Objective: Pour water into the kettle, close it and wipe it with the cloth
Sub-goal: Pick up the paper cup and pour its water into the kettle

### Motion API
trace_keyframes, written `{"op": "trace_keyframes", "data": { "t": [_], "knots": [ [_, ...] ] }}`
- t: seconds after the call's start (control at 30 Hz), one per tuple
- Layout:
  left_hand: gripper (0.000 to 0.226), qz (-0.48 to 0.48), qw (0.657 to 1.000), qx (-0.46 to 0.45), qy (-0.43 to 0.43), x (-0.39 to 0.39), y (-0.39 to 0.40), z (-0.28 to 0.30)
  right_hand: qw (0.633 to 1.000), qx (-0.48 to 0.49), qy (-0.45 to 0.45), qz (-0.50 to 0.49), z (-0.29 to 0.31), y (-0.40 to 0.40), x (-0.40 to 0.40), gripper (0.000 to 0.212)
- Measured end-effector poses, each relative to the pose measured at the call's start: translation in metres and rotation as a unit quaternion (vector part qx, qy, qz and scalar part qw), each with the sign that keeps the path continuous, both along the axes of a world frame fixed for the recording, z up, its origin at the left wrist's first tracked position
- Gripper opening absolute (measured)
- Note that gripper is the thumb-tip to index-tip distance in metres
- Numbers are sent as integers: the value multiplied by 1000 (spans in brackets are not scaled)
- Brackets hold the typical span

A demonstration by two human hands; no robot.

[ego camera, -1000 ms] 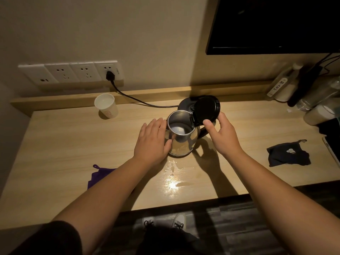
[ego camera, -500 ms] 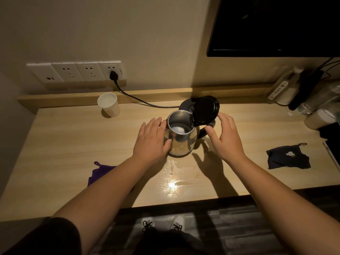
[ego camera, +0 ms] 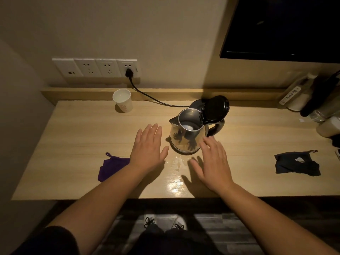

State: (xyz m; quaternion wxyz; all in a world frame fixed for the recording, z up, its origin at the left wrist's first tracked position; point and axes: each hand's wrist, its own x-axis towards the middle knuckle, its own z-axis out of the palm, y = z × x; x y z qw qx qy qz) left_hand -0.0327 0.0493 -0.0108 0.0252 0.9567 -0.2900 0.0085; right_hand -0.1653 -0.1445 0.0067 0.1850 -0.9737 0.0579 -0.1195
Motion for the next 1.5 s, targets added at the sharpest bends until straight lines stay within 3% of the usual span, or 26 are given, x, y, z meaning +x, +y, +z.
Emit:
{"op": "trace_keyframes", "data": {
  "t": [0.4,1.13,1.33,1.5],
  "knots": [
    [71,63,998,-3,-1,-2,76,2,989,-45,34,140,-7,66,57,55],
    [67,41,997,-57,-2,139,158,-60,985,-70,155,34,-61,160,176,59],
    [70,72,987,-140,43,166,148,-87,978,-67,198,22,-89,161,187,59],
    [75,124,951,-249,136,192,131,-99,972,-62,224,21,-111,159,189,61]
  ]
}}
